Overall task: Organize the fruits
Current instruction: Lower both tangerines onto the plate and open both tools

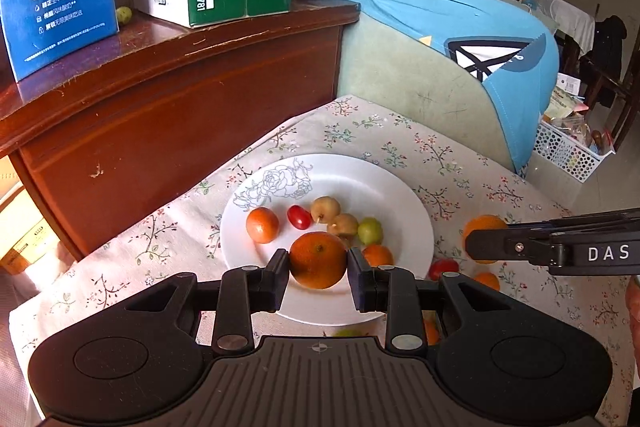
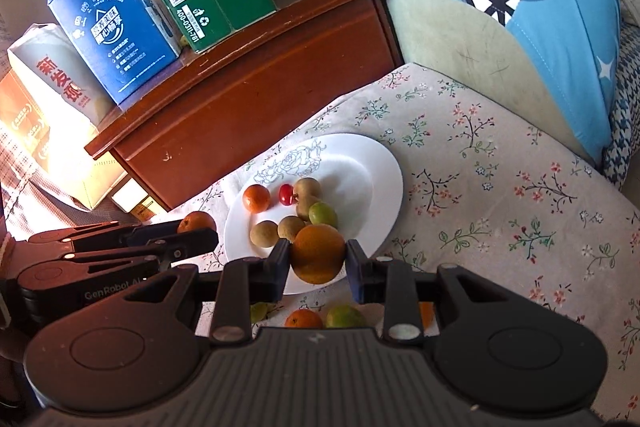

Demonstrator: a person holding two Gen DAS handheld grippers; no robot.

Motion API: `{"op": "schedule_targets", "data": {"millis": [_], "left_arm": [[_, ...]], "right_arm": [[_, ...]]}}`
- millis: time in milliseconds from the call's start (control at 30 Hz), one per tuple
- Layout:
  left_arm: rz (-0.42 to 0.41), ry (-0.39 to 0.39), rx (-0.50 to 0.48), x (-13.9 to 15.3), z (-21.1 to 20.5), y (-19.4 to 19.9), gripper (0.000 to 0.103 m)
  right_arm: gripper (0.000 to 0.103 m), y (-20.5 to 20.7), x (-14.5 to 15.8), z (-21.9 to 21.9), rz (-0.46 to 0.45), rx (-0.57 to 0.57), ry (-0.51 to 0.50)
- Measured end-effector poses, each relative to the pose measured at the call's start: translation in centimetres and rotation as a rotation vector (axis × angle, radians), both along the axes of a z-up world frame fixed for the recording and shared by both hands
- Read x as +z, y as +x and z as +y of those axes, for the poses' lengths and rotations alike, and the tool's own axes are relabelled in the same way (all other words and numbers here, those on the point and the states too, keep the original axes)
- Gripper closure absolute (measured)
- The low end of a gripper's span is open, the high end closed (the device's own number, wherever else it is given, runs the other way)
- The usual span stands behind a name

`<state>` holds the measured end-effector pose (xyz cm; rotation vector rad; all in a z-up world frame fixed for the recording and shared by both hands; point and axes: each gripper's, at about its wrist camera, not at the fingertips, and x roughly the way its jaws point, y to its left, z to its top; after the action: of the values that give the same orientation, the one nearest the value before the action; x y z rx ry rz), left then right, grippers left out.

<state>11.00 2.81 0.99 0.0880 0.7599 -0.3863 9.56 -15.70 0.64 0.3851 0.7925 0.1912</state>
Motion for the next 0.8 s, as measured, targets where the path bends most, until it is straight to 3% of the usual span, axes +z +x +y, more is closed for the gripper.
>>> {"op": "schedule_targets", "data": {"millis": [167,533,800], "left_arm": [[0.076,-0.054,0.077,-1.2,1.4,2.5,0.074],[0.085,0.012,0.114,-3.2,1.5,5.3,0.074],[0.108,0.017,0.112,-4.3,1.3,6.8,0.074]], "right_arm": [[0.073,1.4,-0.9,0.1,0.027,-0.028,0.030],[0.073,5.2,-2.9,-0.1,0.057,-0.062,0.027],[0.072,7.2,-4.3,-0.4,0.084,-0.105,0.021]]}}
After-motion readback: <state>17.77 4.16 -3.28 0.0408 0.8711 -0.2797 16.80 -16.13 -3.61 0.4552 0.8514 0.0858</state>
